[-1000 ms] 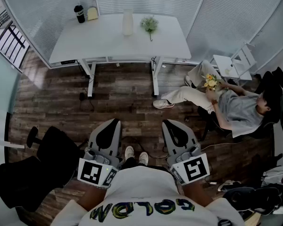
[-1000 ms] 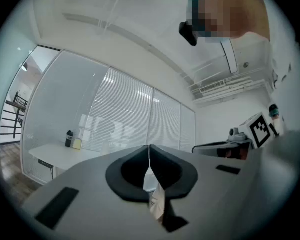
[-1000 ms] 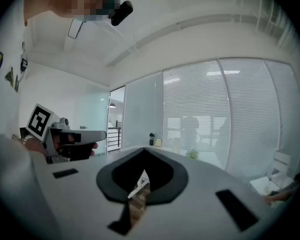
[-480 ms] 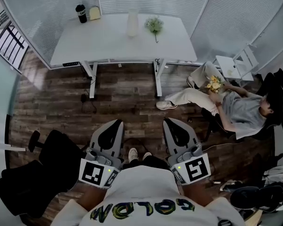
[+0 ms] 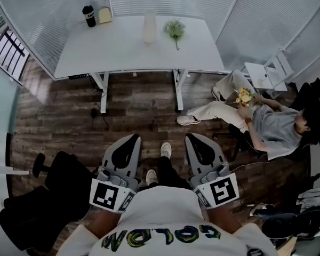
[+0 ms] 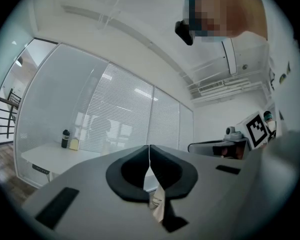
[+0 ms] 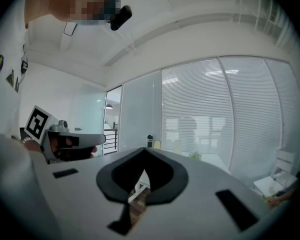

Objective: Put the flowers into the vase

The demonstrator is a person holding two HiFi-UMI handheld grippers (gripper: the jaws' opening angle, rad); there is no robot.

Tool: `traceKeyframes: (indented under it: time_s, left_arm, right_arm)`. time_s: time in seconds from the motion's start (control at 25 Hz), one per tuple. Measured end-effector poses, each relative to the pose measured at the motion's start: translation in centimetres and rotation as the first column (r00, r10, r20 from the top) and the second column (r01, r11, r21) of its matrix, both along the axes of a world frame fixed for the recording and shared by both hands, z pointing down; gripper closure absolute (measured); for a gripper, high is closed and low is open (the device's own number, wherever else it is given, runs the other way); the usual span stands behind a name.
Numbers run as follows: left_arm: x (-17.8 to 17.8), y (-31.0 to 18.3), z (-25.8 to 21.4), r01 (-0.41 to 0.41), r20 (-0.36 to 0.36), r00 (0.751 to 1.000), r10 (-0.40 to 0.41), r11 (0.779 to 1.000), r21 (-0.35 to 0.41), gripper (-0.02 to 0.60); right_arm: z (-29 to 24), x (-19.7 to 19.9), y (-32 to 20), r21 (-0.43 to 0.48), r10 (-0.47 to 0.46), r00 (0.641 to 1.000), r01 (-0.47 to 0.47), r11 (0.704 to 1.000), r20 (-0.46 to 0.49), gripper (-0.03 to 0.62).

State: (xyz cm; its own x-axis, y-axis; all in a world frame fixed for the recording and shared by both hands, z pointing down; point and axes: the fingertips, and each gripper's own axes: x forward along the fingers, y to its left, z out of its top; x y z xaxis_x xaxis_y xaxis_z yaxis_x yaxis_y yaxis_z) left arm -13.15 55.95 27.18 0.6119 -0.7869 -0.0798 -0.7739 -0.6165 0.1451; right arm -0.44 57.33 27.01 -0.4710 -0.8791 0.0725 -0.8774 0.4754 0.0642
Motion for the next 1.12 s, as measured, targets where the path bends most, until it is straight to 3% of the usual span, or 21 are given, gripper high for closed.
traceKeyframes:
  time_s: [0.52,1.12]
  left_arm:
    - [4.7,-9.6,0.1,0.001,0.011,1.0,-0.001,1.0,-0.001,0.566]
    - [12.2,-24.0,-0.5,0.066,0.009,0.998,-0.066,0.998,-0.001,0.568]
  right_arm:
    - [0.1,4.5,-9.6,0.004,-0.007,1.0,0.007,1.0,0.0,0.583]
    - [0.0,12.8,-23.9,-0.013,-0.052,0.999,0.052,0.999,0.003,0.583]
